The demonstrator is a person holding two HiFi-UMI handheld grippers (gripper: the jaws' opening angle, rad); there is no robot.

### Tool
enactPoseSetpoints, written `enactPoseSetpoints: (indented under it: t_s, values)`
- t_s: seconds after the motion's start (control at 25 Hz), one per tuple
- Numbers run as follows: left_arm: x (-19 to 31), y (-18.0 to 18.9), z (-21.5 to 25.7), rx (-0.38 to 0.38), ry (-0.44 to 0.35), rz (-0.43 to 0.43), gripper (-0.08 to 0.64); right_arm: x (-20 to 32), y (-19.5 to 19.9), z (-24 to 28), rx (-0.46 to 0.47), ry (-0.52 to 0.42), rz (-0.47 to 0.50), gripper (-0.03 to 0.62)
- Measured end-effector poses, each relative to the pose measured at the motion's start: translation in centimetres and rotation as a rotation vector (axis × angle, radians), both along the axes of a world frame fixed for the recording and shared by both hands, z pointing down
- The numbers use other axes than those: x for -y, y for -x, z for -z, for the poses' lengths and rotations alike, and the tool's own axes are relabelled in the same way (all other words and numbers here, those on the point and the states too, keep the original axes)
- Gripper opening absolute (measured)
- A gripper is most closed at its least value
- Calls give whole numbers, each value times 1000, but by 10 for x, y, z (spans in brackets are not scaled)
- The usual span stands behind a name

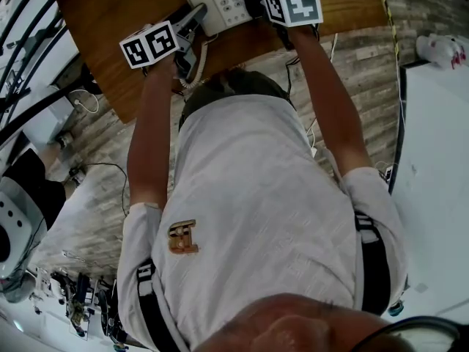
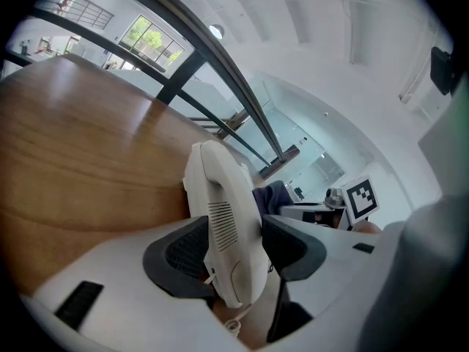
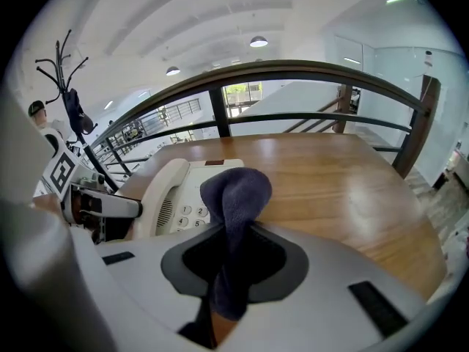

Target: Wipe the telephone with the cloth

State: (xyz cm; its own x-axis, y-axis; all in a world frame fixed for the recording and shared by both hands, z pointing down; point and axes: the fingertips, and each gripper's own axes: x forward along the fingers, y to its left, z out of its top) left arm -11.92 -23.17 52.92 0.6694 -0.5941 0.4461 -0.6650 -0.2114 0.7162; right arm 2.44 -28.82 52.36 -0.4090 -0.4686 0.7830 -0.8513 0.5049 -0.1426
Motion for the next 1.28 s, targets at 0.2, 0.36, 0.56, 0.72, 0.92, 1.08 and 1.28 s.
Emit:
enactPoseSetpoints:
  t_s: [0.2, 0.36, 0.56, 0.72, 0.92, 1.08, 1.28]
  values:
    - [0, -1, 2, -2, 0, 3, 245, -21, 13, 36, 78, -51, 15, 78]
    - [0, -1, 2, -3, -1, 3, 244, -54, 50, 55, 197, -45, 67, 80]
    - [-1, -2, 2, -5, -1, 3, 245, -90, 88, 40, 244, 19, 123, 78]
    - [-2, -3, 3, -4, -1, 0, 245, -99, 94, 16, 214, 37, 122, 78]
    - [-1, -1, 3, -4, 0, 5, 242, -90, 84, 4, 172, 22, 114, 80]
    - [-1, -1, 2, -4, -1, 7, 244, -82, 66, -2, 118, 7, 109, 78]
    - [-1, 0, 0, -6, 0, 11, 244, -67, 32, -13, 62, 5, 63, 78]
